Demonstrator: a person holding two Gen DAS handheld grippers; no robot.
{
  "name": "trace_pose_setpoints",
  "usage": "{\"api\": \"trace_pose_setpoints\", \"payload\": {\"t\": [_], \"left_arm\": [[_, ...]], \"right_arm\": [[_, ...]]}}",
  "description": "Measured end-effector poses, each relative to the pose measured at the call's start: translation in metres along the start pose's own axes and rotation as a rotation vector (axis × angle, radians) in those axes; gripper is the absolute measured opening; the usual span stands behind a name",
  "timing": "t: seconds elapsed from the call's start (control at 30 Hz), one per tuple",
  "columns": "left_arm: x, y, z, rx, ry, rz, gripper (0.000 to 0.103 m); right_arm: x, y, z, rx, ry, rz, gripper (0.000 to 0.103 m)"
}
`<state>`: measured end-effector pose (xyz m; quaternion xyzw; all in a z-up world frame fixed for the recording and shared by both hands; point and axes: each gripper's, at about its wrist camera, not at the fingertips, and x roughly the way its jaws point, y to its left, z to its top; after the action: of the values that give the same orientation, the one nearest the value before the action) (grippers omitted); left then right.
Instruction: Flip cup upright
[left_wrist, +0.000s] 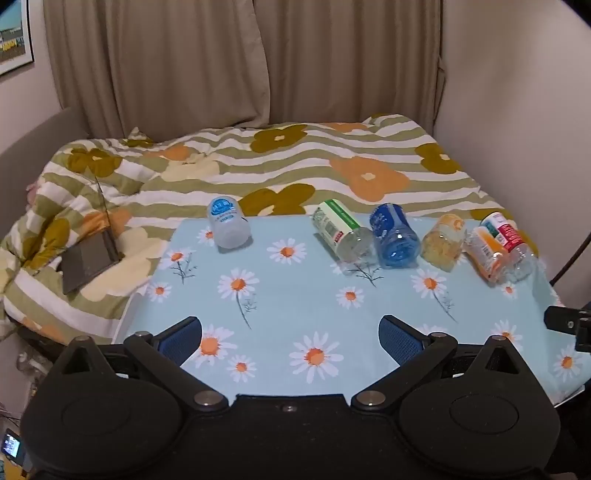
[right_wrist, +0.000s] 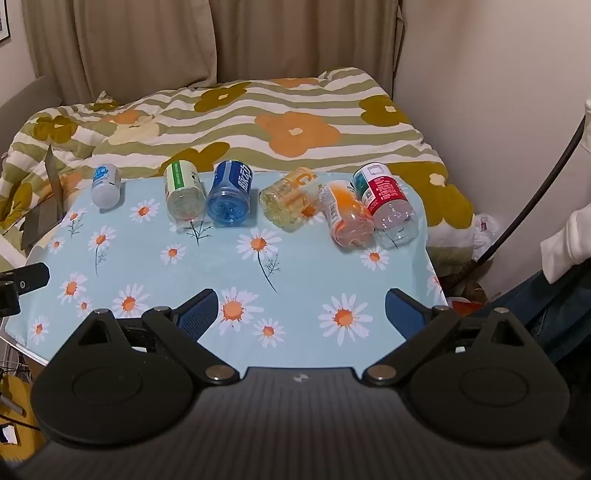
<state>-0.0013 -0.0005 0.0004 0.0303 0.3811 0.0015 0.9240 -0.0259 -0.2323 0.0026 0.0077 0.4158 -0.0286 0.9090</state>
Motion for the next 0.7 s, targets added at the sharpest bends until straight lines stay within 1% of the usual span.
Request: {"api": "trace_pose_setpoints", "payload": {"t": [0.07, 0.1, 0.3, 0.7], "left_arm": [[-0.0021, 0.0004, -0.0006, 0.005, -0.007, 0.0, 0.103], [-0.0023, -0.0056, 0.0009, 0.016, -0.001, 0.017, 0.103], [-0.0052, -0.002, -0.0003, 0.02, -0.01, -0.007, 0.103], [-0.0056, -0.0046, 0.0023, 0.022, -0.019, -0.016, 0.103]], "right_arm": [[0.0001, 0.0, 0.0, 0.001, 0.0, 0.003, 0.103], [0.0003, 0.0001, 0.0, 0.0, 0.001, 0.002, 0.103], [-0.0004, -0.0002, 0.0002, 0.0, 0.001, 0.0, 0.103], [-0.0026, -0.0011, 0.0015, 0.003, -0.001, 0.002, 0.103]]}}
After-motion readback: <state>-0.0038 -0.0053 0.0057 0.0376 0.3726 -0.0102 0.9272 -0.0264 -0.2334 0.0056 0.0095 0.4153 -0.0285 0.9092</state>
